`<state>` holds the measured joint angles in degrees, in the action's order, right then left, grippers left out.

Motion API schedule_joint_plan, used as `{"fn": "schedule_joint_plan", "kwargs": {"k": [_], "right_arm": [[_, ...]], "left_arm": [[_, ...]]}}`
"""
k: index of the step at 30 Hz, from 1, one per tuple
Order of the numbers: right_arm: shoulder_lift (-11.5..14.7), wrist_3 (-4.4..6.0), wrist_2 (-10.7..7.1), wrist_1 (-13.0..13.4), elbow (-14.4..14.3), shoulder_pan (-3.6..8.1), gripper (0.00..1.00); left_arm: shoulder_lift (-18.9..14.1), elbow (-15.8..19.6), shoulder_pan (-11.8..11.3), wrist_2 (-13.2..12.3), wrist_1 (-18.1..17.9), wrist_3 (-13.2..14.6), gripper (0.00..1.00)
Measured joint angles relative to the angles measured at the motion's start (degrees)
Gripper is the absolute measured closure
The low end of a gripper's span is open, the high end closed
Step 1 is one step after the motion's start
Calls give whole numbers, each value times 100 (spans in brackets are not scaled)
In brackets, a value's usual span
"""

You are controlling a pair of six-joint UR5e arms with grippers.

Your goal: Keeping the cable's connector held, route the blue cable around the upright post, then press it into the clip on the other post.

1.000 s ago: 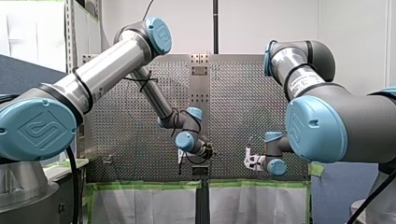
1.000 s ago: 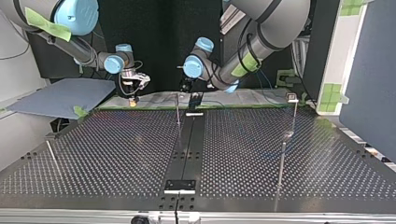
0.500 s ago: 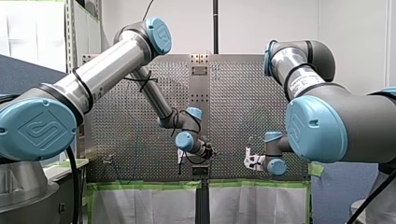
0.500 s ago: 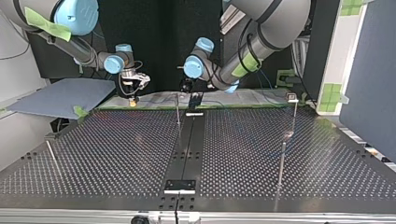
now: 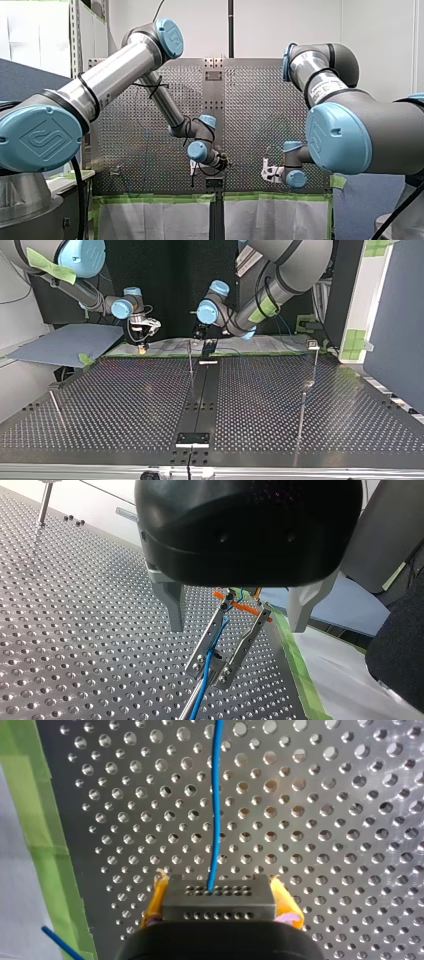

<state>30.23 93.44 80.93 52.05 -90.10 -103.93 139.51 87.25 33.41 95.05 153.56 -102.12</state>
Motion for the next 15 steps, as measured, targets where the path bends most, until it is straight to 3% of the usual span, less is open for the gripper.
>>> {"fn": "schedule_joint_plan", "kwargs": {"k": [6, 10, 15], "right_arm": [[3, 1, -3, -3, 2, 0, 100], [2, -3, -5, -13, 2, 7, 100], [1, -6, -16, -18, 1, 27, 100]], "left_arm": [[-30, 12, -7, 30, 99, 70, 1], [-157, 120, -18, 157, 209, 223, 1], [-361, 319, -25, 346, 100, 381, 1]]}}
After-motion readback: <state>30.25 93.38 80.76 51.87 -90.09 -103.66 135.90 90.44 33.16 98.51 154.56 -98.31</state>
